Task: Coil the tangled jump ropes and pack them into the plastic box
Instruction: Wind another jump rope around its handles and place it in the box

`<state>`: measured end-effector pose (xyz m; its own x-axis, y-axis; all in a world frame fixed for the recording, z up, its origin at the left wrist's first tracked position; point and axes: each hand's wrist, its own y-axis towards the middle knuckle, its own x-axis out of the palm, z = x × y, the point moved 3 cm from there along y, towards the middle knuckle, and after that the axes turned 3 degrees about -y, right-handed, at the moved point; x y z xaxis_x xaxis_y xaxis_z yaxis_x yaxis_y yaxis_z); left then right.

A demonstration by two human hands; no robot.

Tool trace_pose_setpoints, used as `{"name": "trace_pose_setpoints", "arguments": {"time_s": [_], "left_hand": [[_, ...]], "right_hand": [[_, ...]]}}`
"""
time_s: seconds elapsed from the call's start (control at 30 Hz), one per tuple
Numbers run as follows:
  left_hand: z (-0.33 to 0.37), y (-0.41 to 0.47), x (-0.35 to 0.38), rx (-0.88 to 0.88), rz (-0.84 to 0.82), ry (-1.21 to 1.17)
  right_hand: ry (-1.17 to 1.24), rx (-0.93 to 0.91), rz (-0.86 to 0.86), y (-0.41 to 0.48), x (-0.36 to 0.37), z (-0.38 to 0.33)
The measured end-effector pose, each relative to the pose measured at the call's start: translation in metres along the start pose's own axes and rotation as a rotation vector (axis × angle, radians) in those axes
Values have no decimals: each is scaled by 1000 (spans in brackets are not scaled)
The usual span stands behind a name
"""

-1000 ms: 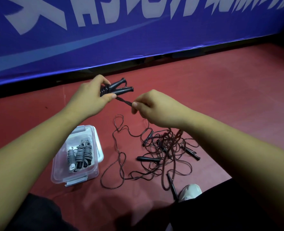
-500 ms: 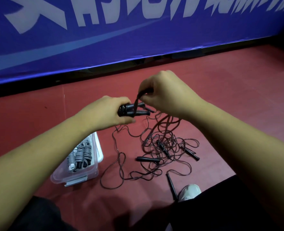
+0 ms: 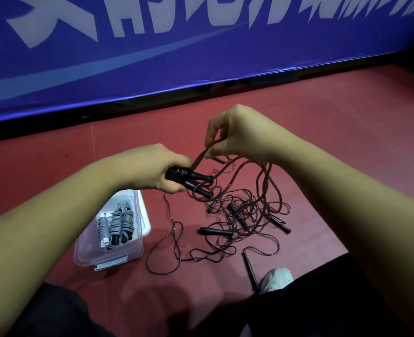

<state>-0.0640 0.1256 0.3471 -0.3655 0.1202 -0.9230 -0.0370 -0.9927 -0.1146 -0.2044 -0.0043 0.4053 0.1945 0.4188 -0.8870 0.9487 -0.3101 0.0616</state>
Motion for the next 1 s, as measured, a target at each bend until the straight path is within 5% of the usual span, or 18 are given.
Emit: {"name": "trace_pose_setpoints", "arguments": {"time_s": [0.37, 0.63, 0.77, 0.9, 1.0], "left_hand": [[8, -11, -21, 74, 199, -350], [-15, -12, -11, -54, -52, 98], [14, -12, -5, 88, -58, -161], [14, -13, -18, 60, 167, -351], [8, -12, -22, 2, 282, -718]], "right_hand": [[339, 42, 2, 2, -1, 34], [26, 84, 14, 5, 9, 40], [71, 73, 28, 4, 8, 43], [204, 106, 16, 1, 12, 48], [335, 145, -20, -1, 18, 44]]}}
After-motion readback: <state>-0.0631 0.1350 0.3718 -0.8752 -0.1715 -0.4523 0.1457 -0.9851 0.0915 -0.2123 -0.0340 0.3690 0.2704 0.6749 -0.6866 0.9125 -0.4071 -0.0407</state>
